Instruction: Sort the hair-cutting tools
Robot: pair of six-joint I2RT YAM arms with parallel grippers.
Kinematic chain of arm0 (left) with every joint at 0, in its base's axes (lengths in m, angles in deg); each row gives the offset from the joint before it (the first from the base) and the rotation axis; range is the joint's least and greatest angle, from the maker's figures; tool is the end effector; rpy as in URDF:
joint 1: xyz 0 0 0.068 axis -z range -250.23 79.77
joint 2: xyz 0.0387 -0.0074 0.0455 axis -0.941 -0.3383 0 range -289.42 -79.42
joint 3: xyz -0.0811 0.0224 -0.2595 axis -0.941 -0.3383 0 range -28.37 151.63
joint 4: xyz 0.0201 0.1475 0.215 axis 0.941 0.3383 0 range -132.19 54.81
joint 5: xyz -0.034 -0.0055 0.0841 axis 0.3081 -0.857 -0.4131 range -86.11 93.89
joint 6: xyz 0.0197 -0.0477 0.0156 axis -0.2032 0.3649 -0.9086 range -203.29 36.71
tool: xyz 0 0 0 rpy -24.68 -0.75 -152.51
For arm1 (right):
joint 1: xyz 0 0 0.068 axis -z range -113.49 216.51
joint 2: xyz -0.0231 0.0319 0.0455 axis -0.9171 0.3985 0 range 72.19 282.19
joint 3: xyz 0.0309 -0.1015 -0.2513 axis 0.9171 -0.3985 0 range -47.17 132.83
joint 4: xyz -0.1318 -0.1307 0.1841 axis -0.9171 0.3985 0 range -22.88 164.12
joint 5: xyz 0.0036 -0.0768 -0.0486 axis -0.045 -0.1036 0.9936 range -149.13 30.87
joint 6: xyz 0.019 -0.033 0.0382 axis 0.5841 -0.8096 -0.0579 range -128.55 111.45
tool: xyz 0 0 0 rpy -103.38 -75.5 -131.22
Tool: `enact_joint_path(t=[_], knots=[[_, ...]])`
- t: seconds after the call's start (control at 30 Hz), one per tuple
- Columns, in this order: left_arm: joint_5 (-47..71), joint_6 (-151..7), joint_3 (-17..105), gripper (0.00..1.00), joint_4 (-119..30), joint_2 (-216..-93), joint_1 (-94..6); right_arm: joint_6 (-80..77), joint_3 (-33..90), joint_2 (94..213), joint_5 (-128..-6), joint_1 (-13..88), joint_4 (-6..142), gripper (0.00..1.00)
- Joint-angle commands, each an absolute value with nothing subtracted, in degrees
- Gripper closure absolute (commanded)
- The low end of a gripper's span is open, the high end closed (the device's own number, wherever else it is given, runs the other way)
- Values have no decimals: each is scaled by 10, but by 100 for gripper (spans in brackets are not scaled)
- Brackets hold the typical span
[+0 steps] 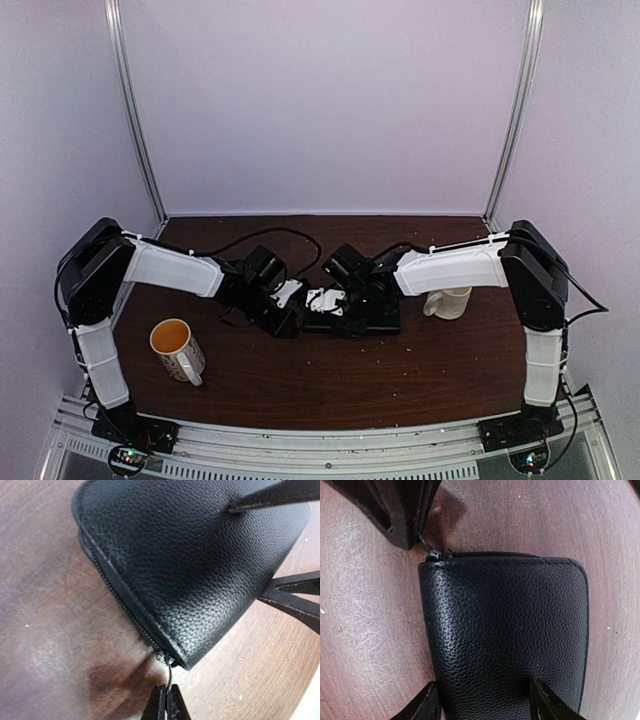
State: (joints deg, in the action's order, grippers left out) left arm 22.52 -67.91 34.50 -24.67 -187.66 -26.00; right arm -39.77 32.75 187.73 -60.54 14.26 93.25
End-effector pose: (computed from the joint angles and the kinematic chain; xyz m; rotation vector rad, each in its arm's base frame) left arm 0.2549 -0.2638 0.1361 0.8044 2.6834 -0.7339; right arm 0.2564 0.3325 0.1612 -1.7749 1.9771 0.1541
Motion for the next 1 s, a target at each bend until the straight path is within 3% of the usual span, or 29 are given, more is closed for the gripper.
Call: enact_joint_path(t=[0.0,0.4,0.7,0.97], knots=[[290,-661,311,100,-206,-1864,-222,-351,309,1897,-561,176,921,40],[211,-691,325,100,-102,-1752,-214,-322,318,1899,-552,189,926,40],[287,-631,291,100,-216,-1813,-191,-307,326,1910,-550,191,927,40],[351,-530,287,100,-381,-1798,-184,-304,331,1914,-543,191,929,40]])
